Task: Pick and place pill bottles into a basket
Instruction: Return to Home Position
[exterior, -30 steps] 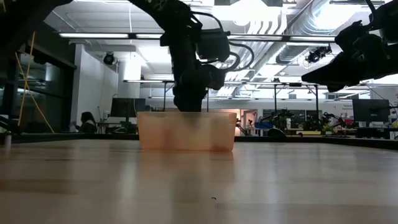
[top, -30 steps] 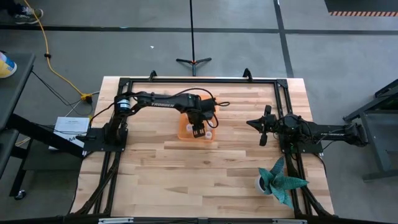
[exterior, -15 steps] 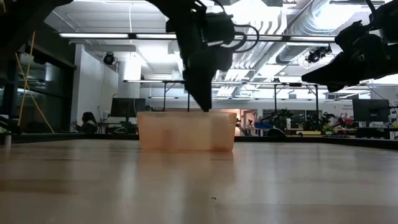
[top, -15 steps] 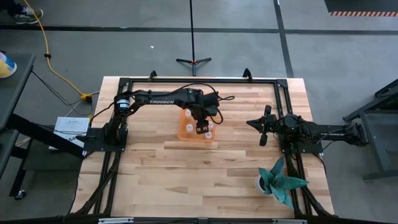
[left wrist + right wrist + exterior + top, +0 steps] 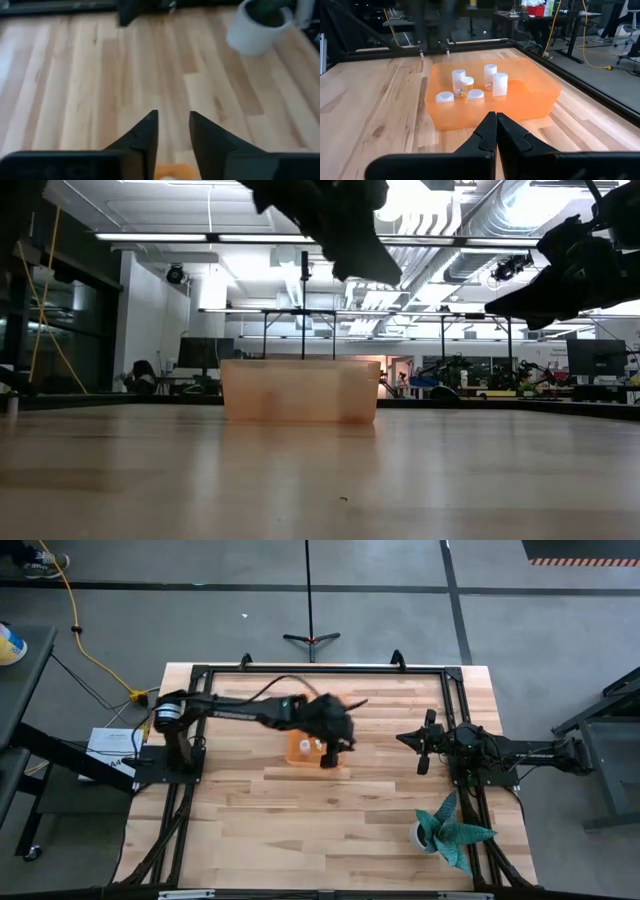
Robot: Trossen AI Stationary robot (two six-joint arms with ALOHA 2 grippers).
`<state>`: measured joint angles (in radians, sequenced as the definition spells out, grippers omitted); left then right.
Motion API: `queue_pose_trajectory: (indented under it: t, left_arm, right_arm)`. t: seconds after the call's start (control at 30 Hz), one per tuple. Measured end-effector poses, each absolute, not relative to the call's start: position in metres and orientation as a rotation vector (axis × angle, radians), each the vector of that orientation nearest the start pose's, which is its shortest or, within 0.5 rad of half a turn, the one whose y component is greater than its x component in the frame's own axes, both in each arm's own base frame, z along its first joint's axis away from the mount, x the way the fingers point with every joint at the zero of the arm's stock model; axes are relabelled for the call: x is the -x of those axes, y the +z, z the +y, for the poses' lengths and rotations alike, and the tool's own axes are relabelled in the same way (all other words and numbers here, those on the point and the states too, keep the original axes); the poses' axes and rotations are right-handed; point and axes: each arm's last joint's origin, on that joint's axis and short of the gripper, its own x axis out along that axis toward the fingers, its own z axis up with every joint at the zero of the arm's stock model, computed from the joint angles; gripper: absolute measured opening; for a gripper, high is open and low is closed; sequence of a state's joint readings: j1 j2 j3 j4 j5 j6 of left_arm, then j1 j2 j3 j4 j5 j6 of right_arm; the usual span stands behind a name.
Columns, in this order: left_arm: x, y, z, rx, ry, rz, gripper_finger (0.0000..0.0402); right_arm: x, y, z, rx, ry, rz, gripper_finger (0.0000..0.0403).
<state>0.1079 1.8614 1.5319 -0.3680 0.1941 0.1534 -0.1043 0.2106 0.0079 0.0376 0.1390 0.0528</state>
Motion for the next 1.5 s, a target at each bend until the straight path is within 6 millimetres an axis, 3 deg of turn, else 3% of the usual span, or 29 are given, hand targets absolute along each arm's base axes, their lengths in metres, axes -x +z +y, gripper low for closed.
queue_pose_trajectory:
  t: [0.17,0.47,0.63,0.77,1.0,1.13,1.27,1.37,1.5]
  left_arm:
    - [-0.376,0.266,0.03,-0.044,-0.096,0.519,0.0096]
    - [-0.254,0.249,0.006,-0.089,0.091,0.308,0.0026]
    - [-0.189,0.227,-0.001,-0.093,0.121,0.13,0.0036]
    - [-0.15,0.207,0.001,-0.05,0.138,0.031,0.0062]
    - [-0.118,0.192,0.001,-0.045,0.118,0.036,0.0022]
    - [-0.102,0.196,0.001,-0.046,0.099,-0.02,0.0024]
    - [-0.089,0.194,0.001,-0.026,0.09,-0.028,0.0055]
    - [-0.09,0.195,0.0,-0.045,0.074,-0.034,0.0056]
    - [-0.09,0.19,0.0,-0.079,0.071,0.011,0.0022]
  right_arm:
    - [-0.108,0.152,-0.015,-0.052,-0.245,0.164,0.0]
    - [-0.109,0.152,-0.014,-0.035,-0.2,0.163,0.0]
    - [-0.108,0.155,-0.014,-0.017,-0.202,0.133,0.0]
    - [-0.107,0.156,-0.014,-0.018,-0.203,0.122,0.0]
    - [-0.104,0.16,-0.014,-0.018,-0.206,0.081,0.0]
    - [-0.103,0.161,-0.014,-0.016,-0.209,0.062,0.0]
    - [-0.103,0.161,-0.014,-0.016,-0.208,0.059,0.0]
    - [-0.103,0.162,-0.014,-0.018,-0.208,0.057,0.0]
    - [-0.103,0.163,-0.013,-0.034,-0.195,0.043,0.0]
